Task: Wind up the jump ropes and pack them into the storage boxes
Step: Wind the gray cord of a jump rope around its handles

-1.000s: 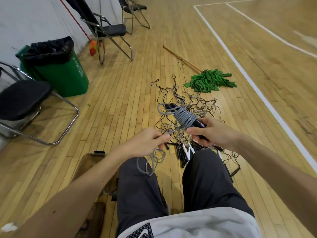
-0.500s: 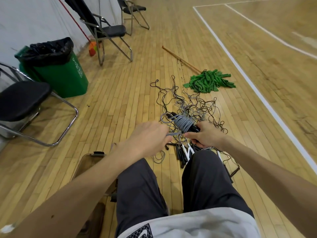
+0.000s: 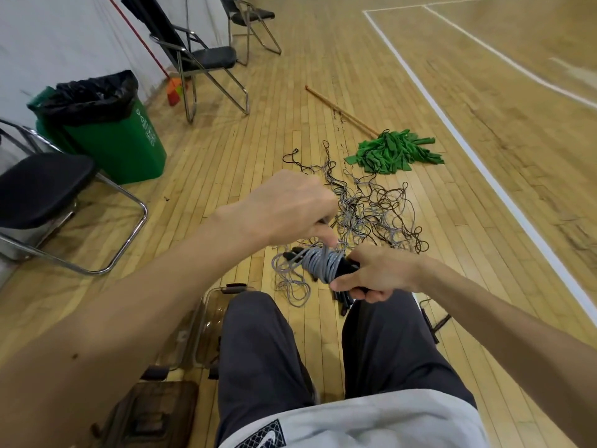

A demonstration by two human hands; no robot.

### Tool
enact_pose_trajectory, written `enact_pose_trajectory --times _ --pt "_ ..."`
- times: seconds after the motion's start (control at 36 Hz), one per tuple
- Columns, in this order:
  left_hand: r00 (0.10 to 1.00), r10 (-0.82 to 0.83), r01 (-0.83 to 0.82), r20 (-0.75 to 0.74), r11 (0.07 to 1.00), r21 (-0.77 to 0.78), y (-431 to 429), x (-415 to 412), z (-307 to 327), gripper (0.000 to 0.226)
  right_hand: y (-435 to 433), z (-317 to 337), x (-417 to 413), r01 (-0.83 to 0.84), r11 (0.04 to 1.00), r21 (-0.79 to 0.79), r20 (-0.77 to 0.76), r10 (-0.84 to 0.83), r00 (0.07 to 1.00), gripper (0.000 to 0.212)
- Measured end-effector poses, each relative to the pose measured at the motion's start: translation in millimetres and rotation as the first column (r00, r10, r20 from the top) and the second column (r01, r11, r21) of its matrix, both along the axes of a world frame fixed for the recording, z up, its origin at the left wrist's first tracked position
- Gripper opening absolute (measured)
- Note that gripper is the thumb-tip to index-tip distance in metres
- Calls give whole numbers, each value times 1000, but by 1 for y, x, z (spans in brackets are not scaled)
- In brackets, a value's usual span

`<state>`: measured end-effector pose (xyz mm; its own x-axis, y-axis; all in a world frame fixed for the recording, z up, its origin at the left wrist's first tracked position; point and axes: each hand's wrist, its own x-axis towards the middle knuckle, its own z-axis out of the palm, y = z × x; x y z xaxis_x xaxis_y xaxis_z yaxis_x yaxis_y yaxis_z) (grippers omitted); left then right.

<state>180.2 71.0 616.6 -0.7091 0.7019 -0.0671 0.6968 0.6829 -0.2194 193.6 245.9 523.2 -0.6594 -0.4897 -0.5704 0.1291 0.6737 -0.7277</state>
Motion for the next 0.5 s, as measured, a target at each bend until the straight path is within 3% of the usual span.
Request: enact_pose_trajectory --times 0.28,0.39,0.5 --pt "994 -16 -11 110 971 240 -6 -11 0 61 6 24 17 -260 960 -99 73 268 961 30" --pt "973 8 -89 232 935 343 -7 -10 -4 67 9 34 24 -326 937 -125 37 333 942 28" --pt "921 0 -198 389 861 468 -12 -12 -10 55 12 42 29 -350 922 -164 -32 350 936 31"
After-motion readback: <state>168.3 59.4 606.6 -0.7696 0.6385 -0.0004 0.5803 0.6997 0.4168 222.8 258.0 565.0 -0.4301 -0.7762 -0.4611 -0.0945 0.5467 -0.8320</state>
